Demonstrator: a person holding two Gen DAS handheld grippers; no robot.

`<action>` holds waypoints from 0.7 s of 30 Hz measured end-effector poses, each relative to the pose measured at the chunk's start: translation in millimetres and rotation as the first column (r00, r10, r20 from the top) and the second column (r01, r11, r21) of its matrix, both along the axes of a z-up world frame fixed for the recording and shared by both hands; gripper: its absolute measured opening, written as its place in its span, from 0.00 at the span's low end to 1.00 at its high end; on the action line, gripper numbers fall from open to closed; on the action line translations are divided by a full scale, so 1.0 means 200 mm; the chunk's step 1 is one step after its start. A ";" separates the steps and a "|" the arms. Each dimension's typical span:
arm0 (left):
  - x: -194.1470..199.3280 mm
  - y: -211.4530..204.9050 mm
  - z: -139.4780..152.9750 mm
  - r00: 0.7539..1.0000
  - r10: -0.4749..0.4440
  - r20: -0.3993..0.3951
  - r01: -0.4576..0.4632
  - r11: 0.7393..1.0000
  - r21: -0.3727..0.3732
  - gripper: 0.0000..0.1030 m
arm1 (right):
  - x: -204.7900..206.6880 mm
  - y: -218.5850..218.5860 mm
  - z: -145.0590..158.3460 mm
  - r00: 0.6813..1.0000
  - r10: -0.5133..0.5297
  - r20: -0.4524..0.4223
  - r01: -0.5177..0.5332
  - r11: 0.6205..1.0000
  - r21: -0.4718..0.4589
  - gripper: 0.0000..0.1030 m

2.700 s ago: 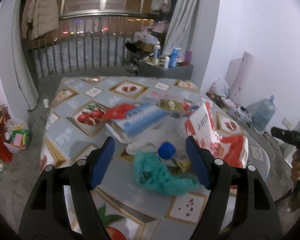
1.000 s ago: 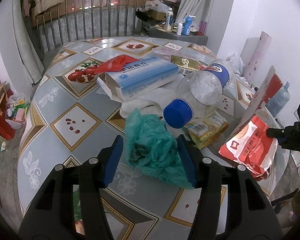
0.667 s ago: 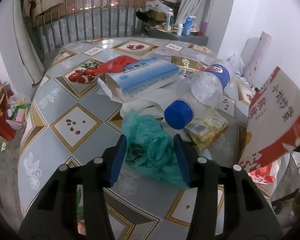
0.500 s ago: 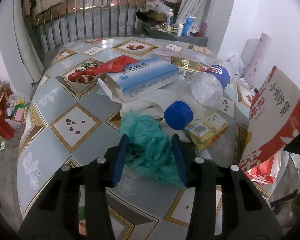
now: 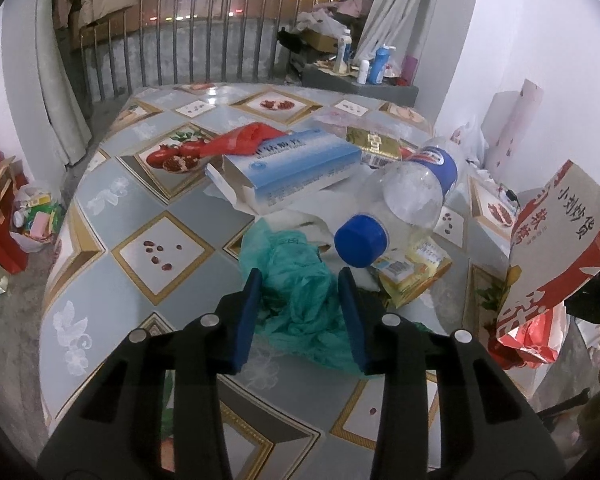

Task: Collect trash
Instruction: 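Carry the snack bag with the right gripper over the blue wastebasket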

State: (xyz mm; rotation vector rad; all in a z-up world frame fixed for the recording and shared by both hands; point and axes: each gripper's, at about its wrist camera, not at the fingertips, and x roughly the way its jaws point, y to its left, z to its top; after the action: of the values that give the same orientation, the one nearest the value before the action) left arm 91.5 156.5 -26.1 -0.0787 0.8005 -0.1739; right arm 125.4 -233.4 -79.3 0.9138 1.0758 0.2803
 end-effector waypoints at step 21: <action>-0.09 -0.19 0.43 0.974 -0.119 0.195 0.124 0.992 -0.014 0.35 | -0.22 -0.28 0.18 0.985 -0.125 0.115 0.126 0.992 0.000 0.13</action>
State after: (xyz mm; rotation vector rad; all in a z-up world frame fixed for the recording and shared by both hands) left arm 73.6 119.5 60.6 -0.0364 0.6091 -0.3030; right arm 81.3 -288.6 -43.9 0.9437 0.9088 0.2211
